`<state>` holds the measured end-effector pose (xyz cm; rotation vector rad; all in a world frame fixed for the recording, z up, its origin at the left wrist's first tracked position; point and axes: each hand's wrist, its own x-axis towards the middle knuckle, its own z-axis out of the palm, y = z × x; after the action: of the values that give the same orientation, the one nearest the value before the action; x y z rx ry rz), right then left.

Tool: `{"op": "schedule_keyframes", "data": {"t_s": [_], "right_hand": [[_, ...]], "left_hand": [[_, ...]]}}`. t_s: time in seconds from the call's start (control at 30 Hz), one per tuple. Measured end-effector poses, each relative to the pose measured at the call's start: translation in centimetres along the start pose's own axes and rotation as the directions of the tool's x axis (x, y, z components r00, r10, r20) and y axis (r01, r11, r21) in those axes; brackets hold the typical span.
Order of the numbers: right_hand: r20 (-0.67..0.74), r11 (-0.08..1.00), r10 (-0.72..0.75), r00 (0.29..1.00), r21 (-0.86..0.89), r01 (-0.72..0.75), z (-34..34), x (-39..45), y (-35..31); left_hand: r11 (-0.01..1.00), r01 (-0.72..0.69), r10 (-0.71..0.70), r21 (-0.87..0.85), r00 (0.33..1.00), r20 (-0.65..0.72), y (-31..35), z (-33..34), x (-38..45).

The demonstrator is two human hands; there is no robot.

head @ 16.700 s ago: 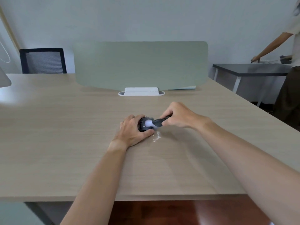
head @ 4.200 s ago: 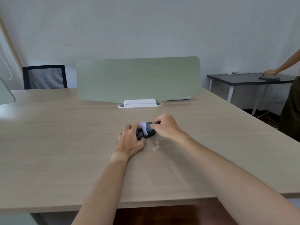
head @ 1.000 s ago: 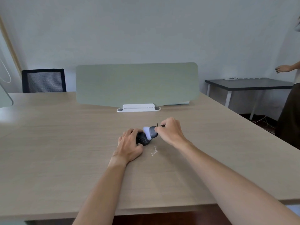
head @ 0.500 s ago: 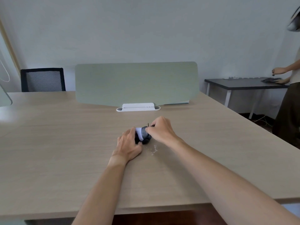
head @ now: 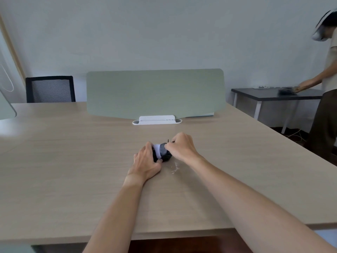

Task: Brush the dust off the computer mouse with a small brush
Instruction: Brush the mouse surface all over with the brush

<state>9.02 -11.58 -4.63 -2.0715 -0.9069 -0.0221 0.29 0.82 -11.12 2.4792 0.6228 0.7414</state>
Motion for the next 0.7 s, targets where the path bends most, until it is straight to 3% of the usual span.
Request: {"op": "schedule_keyframes", "data": {"t_s": [0.27, 0.47, 0.7], "right_hand": [[-0.096, 0.989, -0.046, 0.994, -0.145, 0.031, -1.8, -0.2, 1.0], [0.021, 0.992, -0.113, 0.993, -0.06, 0.115, 0.1, 0.0, 1.3], [-0.115, 0.978, -0.009, 0.993, -0.21, -0.016, -1.5, 0.1, 1.7]], "left_hand": [[1.0, -0.007, 0.006, 0.02, 1.0, 0.015, -0.3, 0.2, 0.3], [1.0, 0.024, -0.023, -0.016, 1.0, 0.014, -0.4, 0.1, 0.1], [1.0, 0.01, -0.01, -0.02, 1.0, -0.003, -0.3, 0.1, 0.1]]}}
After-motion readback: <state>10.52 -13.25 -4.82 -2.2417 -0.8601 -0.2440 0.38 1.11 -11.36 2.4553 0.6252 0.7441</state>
